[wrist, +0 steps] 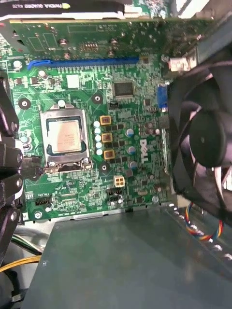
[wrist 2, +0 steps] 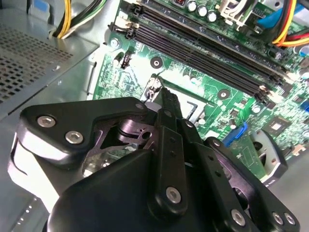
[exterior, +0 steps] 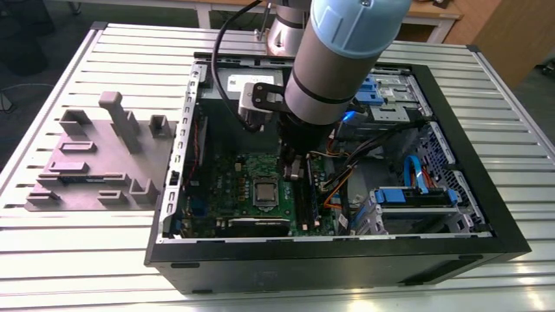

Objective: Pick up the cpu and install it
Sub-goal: 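Install the first cpu locking lever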

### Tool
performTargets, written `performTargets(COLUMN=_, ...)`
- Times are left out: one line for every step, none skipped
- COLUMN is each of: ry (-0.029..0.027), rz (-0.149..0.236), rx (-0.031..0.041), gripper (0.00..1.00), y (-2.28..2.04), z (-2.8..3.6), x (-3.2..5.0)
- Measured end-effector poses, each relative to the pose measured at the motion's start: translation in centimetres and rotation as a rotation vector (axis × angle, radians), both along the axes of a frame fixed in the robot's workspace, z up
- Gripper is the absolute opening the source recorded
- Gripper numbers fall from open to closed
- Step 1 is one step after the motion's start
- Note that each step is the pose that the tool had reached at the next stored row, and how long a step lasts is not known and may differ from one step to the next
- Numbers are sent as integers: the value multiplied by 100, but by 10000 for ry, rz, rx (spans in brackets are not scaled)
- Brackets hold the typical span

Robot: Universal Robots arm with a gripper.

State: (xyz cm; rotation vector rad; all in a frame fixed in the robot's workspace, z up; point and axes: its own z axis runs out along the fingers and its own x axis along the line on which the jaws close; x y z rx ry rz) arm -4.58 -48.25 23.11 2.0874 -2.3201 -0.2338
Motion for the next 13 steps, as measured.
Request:
performTargets(ry=-42, rz=49, rx=2, gripper=10, y=-1, z=-1, x=0)
performTargets(ry=-94, rz=81, rx=4, gripper=10, y=-1, z=-2, x=-2)
performTargets(ry=-151, rz=102, rx=7, gripper=10, y=-1, z=-3, x=-6)
performTargets(ry=-191, rz=120, rx=8, gripper=10, y=-2, z=-3, x=-13)
performTargets(ry=-202, rz=138, rx=9, gripper=10, y=-3, z=-3, x=-26)
performTargets(ry=-205, rz=144, rx=10, gripper=10, y=-2, z=-4, x=-35)
performTargets(ry=-205, rz=145, rx=10, gripper=10, y=-2, z=-4, x=-41)
performTargets(ry=-205, rz=144, rx=10, gripper=10, y=-3, z=-4, x=-44)
performTargets(ry=-203, rz=145, rx=7, gripper=10, y=-4, z=-4, x=-44)
performTargets(ry=-204, rz=145, rx=2, gripper=10, y=-6, z=-4, x=-45)
performTargets(ry=-203, rz=145, rx=-11, gripper=10, y=-7, z=-4, x=-45)
performTargets(ry=-203, rz=145, rx=-30, gripper=10, y=-9, z=-4, x=-44)
performTargets(ry=-203, rz=145, rx=-47, gripper=10, y=-11, z=-4, x=-45)
